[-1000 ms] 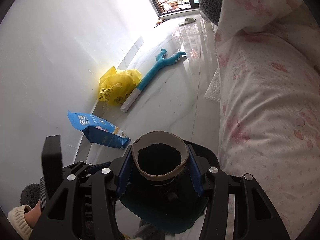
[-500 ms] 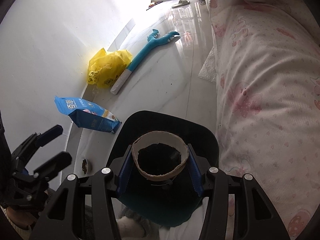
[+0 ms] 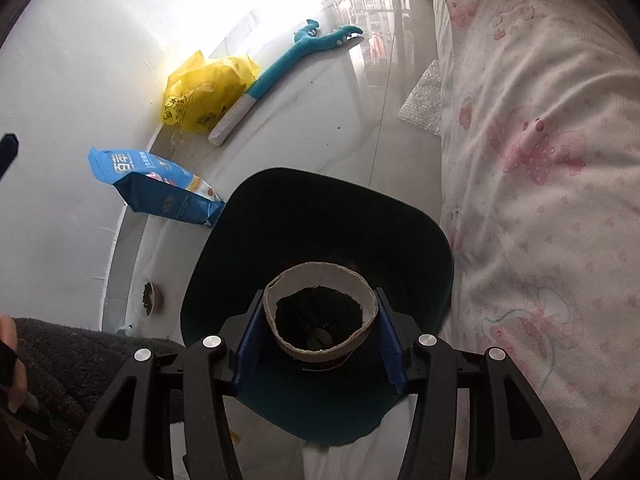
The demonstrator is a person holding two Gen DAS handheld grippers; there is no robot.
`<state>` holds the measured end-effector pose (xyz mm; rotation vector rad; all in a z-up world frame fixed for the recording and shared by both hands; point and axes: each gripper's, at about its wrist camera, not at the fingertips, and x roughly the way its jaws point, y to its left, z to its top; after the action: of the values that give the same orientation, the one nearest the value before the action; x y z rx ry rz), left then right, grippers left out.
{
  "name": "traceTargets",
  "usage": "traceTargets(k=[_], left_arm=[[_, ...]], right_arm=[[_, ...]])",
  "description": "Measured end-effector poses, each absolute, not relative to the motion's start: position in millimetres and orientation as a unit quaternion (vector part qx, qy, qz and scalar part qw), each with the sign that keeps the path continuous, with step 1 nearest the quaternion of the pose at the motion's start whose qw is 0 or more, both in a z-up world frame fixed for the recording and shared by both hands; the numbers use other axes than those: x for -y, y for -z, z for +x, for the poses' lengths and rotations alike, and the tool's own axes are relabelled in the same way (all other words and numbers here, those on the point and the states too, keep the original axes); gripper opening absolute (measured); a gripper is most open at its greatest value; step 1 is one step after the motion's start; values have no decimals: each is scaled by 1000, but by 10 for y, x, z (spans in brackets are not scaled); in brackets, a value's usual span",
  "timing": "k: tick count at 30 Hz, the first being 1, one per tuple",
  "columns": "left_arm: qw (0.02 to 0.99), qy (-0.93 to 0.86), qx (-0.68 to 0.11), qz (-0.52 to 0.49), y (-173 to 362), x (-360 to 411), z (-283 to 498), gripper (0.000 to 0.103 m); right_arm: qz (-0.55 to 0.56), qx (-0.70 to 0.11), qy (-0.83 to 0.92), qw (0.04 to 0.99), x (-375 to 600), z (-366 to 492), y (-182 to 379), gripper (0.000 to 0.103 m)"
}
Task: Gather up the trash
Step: 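Carry both cardboard tubes over the teal bin and release them, then move both tools back to the bed toward the sock ball and bubble wrap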
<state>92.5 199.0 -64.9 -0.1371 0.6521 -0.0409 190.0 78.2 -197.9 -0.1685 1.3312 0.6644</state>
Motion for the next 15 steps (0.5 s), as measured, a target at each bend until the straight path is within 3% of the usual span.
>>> traceTargets(k=[15], left_arm=[[963,37,-254,-79,255,-1878,869,92]], right_arm=[[-85,-604,-298,734,-756,1867,1958,63]])
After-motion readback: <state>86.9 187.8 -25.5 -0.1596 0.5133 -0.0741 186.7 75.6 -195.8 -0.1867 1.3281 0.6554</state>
